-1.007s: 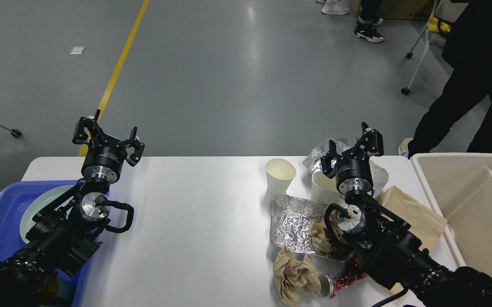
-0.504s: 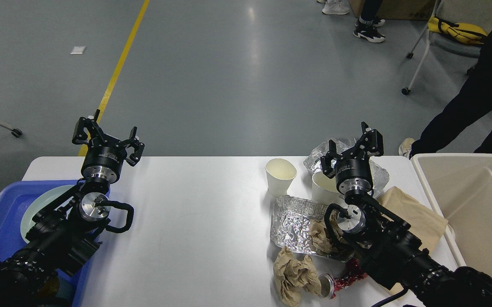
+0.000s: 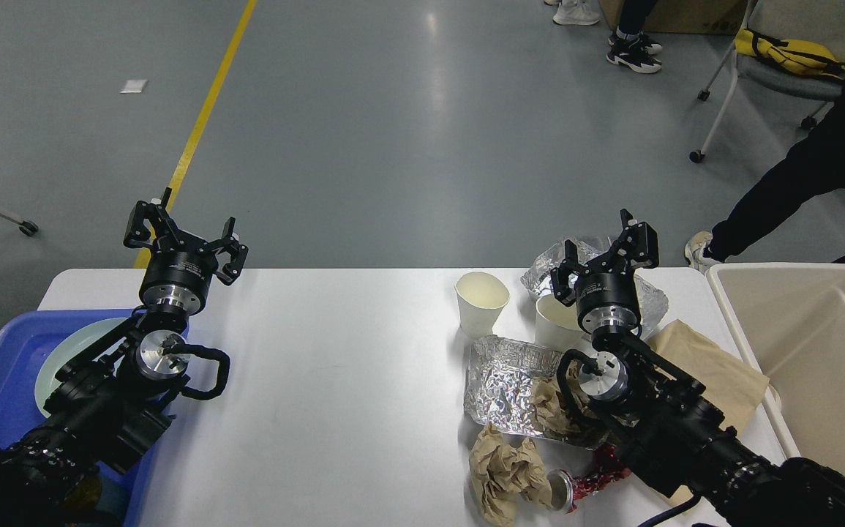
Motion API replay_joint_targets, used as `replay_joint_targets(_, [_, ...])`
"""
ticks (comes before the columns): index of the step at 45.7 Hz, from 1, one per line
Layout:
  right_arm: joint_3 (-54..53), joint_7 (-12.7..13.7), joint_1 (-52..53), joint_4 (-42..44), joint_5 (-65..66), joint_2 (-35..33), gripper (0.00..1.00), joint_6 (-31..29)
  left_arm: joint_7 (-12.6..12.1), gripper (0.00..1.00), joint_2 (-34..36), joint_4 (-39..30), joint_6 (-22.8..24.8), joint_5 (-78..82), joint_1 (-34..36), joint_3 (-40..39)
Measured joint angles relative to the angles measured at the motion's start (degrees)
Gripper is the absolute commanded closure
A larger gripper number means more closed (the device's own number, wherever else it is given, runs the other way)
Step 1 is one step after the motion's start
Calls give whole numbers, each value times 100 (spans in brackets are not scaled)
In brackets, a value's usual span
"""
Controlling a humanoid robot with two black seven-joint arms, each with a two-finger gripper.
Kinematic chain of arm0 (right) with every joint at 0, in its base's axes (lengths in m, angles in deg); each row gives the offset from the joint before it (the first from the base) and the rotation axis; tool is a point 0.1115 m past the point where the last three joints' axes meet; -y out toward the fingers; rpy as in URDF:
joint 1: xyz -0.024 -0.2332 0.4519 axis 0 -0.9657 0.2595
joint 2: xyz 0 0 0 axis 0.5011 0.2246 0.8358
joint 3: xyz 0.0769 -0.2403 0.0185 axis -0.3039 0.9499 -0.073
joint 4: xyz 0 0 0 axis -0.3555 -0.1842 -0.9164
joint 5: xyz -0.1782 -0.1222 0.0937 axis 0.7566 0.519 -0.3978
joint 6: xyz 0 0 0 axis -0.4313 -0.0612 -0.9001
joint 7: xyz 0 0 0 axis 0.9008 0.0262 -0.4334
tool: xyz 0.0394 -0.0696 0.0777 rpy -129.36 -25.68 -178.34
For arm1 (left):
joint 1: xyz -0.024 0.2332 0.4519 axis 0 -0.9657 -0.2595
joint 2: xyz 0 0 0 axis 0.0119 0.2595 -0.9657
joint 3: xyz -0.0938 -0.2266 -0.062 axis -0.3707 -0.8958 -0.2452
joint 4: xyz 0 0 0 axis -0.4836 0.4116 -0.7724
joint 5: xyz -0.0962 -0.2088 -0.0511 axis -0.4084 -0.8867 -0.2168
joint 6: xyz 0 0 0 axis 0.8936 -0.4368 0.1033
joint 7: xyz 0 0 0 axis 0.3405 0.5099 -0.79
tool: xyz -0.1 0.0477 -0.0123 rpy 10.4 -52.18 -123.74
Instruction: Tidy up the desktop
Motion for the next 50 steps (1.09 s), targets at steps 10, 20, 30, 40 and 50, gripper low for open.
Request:
replay_joint_targets(10, [109,14,-47,-167,-25,-163,0,-107,-1,2,0,0,0,0,0,-4])
replay_joint_targets(20, [720,33,992,760,-960,-707,0,-53,0,2,0,-1,0,0,0,-6])
replay_joint_targets(30, [3506,35,2458,950,-1316,-2171,0,-89,0,2,0,-1,0,3,0,-6])
replay_joint_targets(40, [5338,35,3268,617,-1327,-2823,0,-168,0,2,0,-1,0,3,0,-6])
replay_joint_targets(50, [6422,33,3763,-371,-1321,-3516,0,-234,2,2,0,-1,0,2,0,-10])
